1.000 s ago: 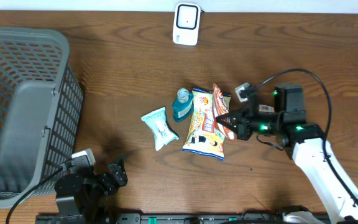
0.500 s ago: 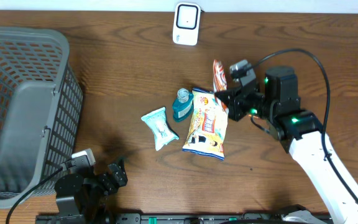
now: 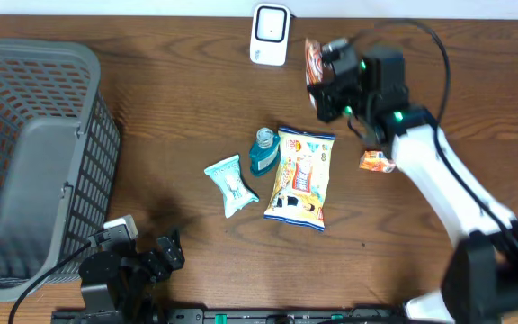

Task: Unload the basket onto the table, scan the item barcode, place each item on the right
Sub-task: 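Lift the chocolate bar with the right gripper and hold it at the scanner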

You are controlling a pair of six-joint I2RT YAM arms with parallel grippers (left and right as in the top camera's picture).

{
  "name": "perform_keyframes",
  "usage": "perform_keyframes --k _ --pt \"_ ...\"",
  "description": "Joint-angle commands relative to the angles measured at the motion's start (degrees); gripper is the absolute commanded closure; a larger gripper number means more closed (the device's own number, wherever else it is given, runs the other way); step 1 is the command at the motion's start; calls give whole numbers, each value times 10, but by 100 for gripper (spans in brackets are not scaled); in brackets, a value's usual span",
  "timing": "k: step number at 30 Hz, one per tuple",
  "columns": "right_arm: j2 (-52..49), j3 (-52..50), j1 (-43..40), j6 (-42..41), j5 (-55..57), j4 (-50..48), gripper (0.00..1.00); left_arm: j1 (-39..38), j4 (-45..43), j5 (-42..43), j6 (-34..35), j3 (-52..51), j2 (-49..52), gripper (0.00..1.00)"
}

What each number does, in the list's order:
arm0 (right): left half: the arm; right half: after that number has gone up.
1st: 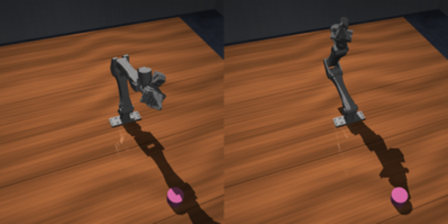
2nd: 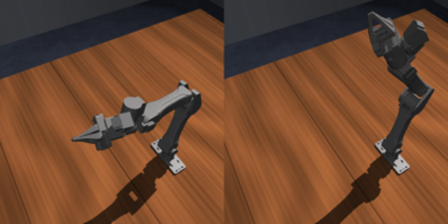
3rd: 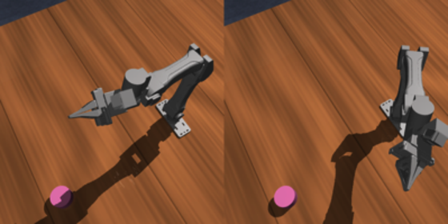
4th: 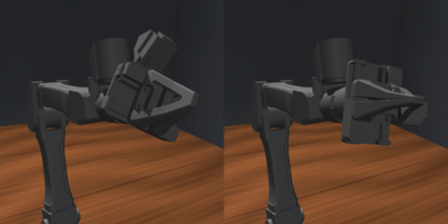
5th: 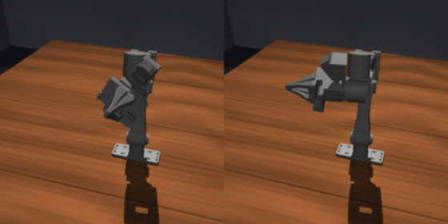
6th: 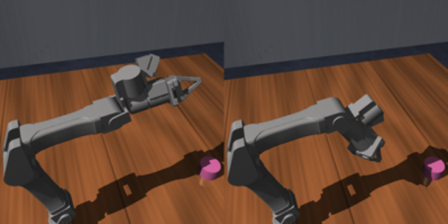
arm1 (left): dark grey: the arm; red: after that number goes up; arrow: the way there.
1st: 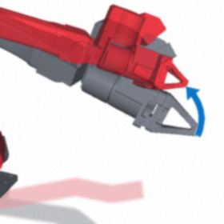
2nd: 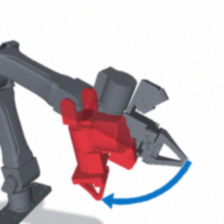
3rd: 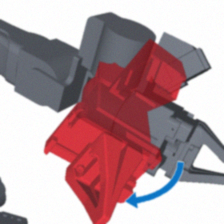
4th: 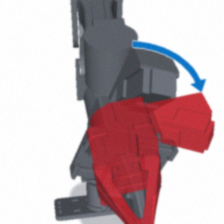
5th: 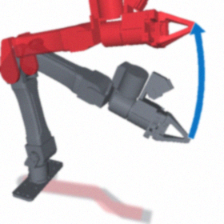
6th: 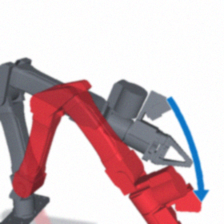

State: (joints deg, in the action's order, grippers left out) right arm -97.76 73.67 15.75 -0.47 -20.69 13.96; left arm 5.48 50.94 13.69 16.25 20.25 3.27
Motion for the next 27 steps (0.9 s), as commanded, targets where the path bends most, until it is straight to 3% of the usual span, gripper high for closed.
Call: perform_keyframes --k 1,12,20,27 --pt "-86 108 16 25 70 22 99 2 0 9 -7 0 1 2" --pt "-319 381 74 136 289 105 99 2 0 9 -7 0 1 2" --pt "-434 496 86 162 382 99 99 2 0 9 -7 0 1 2" --pt "-455 523 88 155 381 85 99 2 0 9 -7 0 1 2"
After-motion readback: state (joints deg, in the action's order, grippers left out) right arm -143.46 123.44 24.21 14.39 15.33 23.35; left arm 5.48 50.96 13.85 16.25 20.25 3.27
